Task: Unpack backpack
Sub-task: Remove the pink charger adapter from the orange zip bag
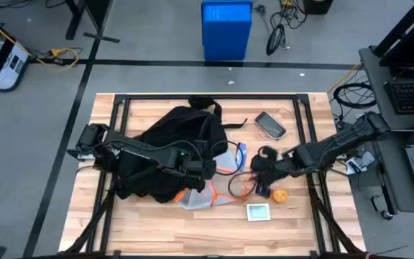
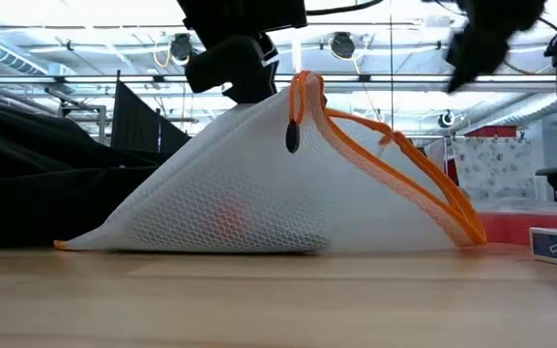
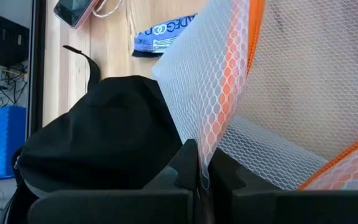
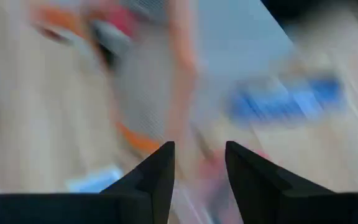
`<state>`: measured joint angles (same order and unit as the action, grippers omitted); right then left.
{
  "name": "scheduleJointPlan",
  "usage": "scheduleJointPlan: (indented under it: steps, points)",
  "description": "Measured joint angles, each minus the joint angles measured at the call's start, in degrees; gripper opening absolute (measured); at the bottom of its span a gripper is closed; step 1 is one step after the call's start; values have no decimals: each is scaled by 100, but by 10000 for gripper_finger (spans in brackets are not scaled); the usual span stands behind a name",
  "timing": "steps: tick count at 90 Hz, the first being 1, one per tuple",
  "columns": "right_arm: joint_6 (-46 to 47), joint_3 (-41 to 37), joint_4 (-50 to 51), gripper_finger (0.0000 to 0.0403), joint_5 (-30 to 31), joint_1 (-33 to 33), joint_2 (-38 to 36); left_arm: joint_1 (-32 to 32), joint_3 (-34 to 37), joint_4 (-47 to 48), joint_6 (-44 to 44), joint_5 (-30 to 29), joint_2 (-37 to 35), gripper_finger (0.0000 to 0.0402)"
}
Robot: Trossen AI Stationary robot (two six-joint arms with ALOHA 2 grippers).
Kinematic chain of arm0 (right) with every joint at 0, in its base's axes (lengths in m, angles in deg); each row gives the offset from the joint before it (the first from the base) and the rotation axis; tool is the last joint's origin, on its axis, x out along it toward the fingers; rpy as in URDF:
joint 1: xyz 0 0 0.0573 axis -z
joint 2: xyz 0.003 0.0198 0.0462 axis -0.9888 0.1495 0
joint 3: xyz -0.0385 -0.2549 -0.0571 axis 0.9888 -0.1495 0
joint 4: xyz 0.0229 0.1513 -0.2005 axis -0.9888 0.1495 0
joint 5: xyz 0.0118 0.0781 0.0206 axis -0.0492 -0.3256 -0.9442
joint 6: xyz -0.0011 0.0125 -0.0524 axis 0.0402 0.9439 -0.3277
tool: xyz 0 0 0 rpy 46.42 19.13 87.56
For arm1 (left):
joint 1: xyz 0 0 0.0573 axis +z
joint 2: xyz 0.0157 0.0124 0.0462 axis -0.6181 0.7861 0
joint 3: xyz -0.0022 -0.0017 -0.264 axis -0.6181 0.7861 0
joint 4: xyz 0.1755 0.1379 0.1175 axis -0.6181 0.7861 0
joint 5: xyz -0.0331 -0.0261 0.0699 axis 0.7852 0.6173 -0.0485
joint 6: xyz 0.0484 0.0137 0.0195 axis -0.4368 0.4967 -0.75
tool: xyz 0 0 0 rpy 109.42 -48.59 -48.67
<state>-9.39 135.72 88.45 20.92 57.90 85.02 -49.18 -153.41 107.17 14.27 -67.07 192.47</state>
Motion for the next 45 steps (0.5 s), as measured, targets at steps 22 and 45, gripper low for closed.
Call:
scheduleJointPlan:
  steps: [22,45]
  points:
    - [-1602,2,-1457,128,343,-233,870,0,0,0,-20,-1,0,0]
    - [-2491,-4,-1941,128,282,112,2204,-253,0,-4,5,-26,0,0]
